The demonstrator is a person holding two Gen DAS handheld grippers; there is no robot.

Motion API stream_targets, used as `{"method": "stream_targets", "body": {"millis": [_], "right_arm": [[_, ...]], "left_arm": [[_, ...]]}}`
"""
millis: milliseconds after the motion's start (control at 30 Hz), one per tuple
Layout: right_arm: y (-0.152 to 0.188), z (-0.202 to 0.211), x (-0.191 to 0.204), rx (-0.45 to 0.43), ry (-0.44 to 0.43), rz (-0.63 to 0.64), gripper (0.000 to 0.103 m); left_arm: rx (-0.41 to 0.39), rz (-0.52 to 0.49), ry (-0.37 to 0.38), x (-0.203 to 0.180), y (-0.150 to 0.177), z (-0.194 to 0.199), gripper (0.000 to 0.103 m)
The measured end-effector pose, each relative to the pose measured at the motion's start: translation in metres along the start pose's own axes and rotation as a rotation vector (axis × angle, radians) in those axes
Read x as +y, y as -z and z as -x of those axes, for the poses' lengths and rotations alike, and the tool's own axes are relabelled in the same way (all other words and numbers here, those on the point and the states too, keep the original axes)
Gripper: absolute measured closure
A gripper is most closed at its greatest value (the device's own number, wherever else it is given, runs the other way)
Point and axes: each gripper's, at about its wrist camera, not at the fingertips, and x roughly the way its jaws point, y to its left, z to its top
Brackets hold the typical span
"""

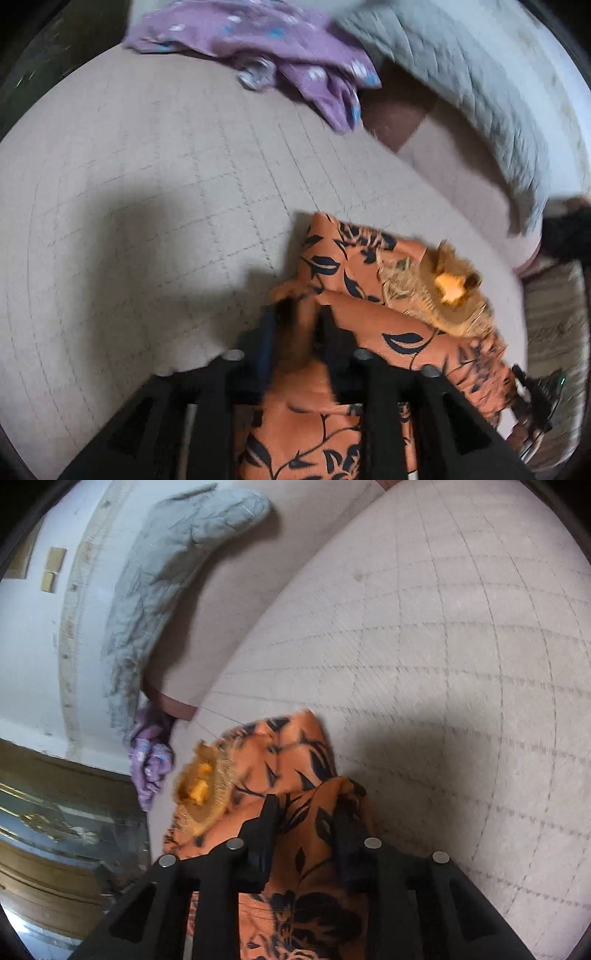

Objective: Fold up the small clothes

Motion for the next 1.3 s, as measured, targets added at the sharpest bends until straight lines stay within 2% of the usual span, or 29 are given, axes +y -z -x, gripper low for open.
{"method": "stream_targets", "body": {"millis": [33, 67, 100, 133, 200, 233, 300, 333, 367, 400, 467, 533, 600, 633, 700, 833, 900, 933, 1033, 1067, 1133, 1233, 1300], "right_arm": [[-0.001, 0.007, 0.004, -0.022, -0.019, 0.021, 0.063], [0.000, 0.019, 0.010, -0.049, -0.045, 0.045, 0.040], [0.001, 0.029, 0.014, -0.076, -0.057, 0.053, 0.029], [0.002, 0.037, 0.016, -0.108, -0.066, 0.059, 0.023], [0.006, 0.050, 0.025, -0.123, -0.087, 0.101, 0.024], [0.009, 0.054, 0.030, -0.106, -0.081, 0.125, 0.025], [0.021, 0.061, 0.045, -0.059, -0.053, 0.214, 0.038], [0.027, 0.067, 0.048, -0.029, -0.039, 0.263, 0.055], [0.038, 0.064, 0.055, 0.016, -0.014, 0.321, 0.068], [0.047, 0.060, 0.059, 0.054, -0.002, 0.354, 0.069], [0.072, 0.042, 0.064, 0.163, 0.008, 0.398, 0.075], [0.091, 0.017, 0.064, 0.267, 0.030, 0.408, 0.076], [0.101, -0.007, 0.060, 0.330, 0.069, 0.419, 0.080], [0.102, -0.020, 0.057, 0.348, 0.084, 0.420, 0.083], [0.089, -0.031, 0.054, 0.335, 0.072, 0.387, 0.091], [0.050, -0.034, 0.063, 0.189, 0.077, 0.393, 0.092], [0.031, -0.031, 0.064, 0.069, 0.034, 0.376, 0.091], [0.019, -0.027, 0.062, -0.011, 0.010, 0.353, 0.088], [0.001, -0.023, 0.056, -0.125, 0.018, 0.316, 0.085], [-0.002, -0.021, 0.052, -0.130, 0.013, 0.306, 0.085], [-0.005, -0.020, 0.047, -0.117, 0.002, 0.298, 0.085], [-0.003, -0.015, 0.046, -0.087, 0.001, 0.341, 0.085], [0.002, -0.012, 0.047, -0.060, -0.013, 0.352, 0.085]], "left_arm": [[-0.038, 0.010, 0.016, 0.004, 0.002, 0.013, 0.060], [-0.084, 0.013, 0.028, 0.007, 0.005, 0.027, 0.055], [-0.126, 0.010, 0.031, 0.009, 0.008, 0.040, 0.053], [-0.151, 0.007, 0.027, 0.011, 0.013, 0.049, 0.048], [-0.191, -0.013, 0.015, 0.011, 0.024, 0.070, 0.046], [-0.188, -0.037, 0.017, 0.009, 0.031, 0.075, 0.046], [-0.132, -0.122, -0.007, -0.002, 0.045, 0.076, 0.046], [-0.100, -0.167, -0.031, -0.009, 0.053, 0.073, 0.047], [-0.060, -0.234, -0.053, -0.019, 0.063, 0.066, 0.049], [-0.037, -0.279, -0.061, -0.025, 0.070, 0.062, 0.055], [0.030, -0.399, -0.092, -0.046, 0.084, 0.043, 0.081], [0.078, -0.455, -0.084, -0.058, 0.088, 0.024, 0.095], [0.110, -0.464, -0.060, -0.065, 0.085, 0.007, 0.096], [0.122, -0.461, -0.073, -0.067, 0.079, -0.002, 0.096], [0.128, -0.456, -0.093, -0.072, 0.060, -0.016, 0.096], [0.083, -0.429, -0.062, -0.082, 0.020, -0.029, 0.096], [0.023, -0.416, -0.055, -0.088, -0.001, -0.030, 0.096], [-0.013, -0.404, -0.062, -0.090, -0.010, -0.032, 0.096], [-0.114, -0.284, -0.036, -0.081, -0.032, -0.036, 0.094], [-0.141, -0.218, -0.024, -0.073, -0.034, -0.037, 0.089], [-0.138, -0.163, -0.019, -0.064, -0.029, -0.037, 0.085], [-0.149, -0.195, -0.028, -0.057, -0.001, -0.024, 0.085], [-0.172, -0.231, -0.093, -0.048, 0.029, -0.009, 0.082]]}}
